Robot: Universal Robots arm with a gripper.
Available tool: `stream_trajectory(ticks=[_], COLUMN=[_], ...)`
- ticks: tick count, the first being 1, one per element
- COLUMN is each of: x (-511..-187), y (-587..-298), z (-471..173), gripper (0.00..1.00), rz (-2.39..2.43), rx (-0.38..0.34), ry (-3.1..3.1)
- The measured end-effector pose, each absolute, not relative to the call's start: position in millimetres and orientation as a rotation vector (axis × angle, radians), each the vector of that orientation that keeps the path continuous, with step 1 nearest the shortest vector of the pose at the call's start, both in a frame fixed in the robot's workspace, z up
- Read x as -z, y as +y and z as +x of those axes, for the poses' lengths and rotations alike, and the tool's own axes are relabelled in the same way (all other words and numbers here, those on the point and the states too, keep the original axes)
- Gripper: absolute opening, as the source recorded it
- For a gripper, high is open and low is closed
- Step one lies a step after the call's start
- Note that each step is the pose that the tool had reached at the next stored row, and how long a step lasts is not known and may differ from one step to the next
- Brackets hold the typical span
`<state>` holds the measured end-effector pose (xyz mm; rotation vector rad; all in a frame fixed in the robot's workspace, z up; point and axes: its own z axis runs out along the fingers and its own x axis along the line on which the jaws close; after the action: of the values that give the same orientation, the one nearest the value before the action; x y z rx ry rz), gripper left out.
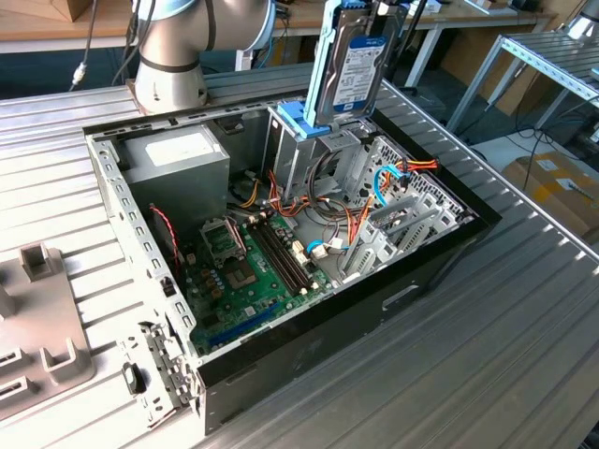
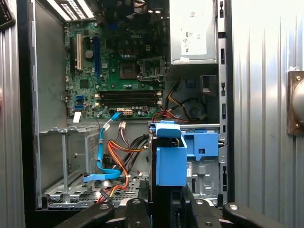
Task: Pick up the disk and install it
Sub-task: 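Pick up the disk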
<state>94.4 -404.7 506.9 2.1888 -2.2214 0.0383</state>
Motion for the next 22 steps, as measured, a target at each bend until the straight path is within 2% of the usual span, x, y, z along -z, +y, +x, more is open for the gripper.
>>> stream_trajectory(ticks=[22], x=[-506.8], y=[-436.6], z=[94.6], gripper=[0.35], rz=[2.189], rx=[-0.038], ry=[-2.221])
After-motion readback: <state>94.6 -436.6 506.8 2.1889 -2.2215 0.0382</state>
